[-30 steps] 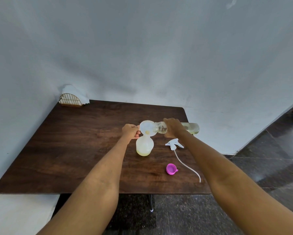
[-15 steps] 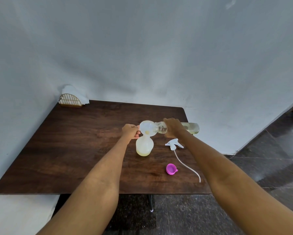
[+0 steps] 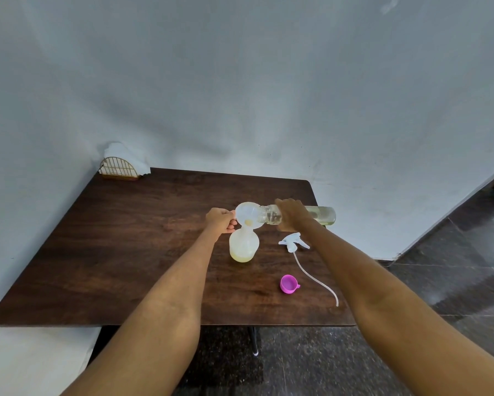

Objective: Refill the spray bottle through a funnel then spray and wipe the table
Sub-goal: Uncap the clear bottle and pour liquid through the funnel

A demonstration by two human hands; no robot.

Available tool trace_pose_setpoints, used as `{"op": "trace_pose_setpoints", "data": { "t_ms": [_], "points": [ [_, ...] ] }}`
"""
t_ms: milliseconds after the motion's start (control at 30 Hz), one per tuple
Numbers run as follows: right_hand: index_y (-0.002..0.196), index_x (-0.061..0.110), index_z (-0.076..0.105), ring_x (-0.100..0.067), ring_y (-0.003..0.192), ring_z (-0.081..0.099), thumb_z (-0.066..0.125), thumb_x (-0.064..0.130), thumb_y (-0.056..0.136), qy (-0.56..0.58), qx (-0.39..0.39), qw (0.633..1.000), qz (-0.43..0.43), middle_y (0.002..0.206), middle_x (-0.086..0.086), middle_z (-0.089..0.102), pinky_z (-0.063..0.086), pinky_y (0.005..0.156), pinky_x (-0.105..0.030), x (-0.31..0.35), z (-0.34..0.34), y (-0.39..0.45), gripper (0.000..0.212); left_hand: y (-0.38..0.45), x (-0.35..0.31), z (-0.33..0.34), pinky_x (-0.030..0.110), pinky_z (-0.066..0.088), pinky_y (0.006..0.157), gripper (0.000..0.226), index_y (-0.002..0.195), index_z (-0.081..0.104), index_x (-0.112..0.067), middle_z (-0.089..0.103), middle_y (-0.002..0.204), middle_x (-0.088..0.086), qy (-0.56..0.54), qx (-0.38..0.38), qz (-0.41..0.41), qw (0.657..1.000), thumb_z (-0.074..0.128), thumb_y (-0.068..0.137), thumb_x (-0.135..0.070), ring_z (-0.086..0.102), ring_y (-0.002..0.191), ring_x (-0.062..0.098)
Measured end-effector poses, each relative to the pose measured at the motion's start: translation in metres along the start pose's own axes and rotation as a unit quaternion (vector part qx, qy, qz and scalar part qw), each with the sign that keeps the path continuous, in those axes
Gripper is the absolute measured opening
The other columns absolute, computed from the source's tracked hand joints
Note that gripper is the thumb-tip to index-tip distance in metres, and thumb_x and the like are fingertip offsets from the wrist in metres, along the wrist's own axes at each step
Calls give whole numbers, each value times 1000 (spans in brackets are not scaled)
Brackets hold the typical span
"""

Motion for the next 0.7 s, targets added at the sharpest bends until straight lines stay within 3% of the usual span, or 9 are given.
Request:
{"op": "trace_pose_setpoints", "data": {
  "t_ms": [700],
  "points": [
    [112,6,52,-31,100,62,69,24,77,11,-10,1000,2,110,-12,66,46,86,-36,0,-1,-1,43,-2,-1,-1,33,56,82,23,104,65,3,63,86,13,-2,4,2,1000,57,92,-15,56,60,11]
  ]
}}
Point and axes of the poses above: each hand's wrist, its own y-axis towards the middle knuckle, its own z-axis out of the palm, x = y × z, the point moved 1 cm from there along y, towards the middle knuckle
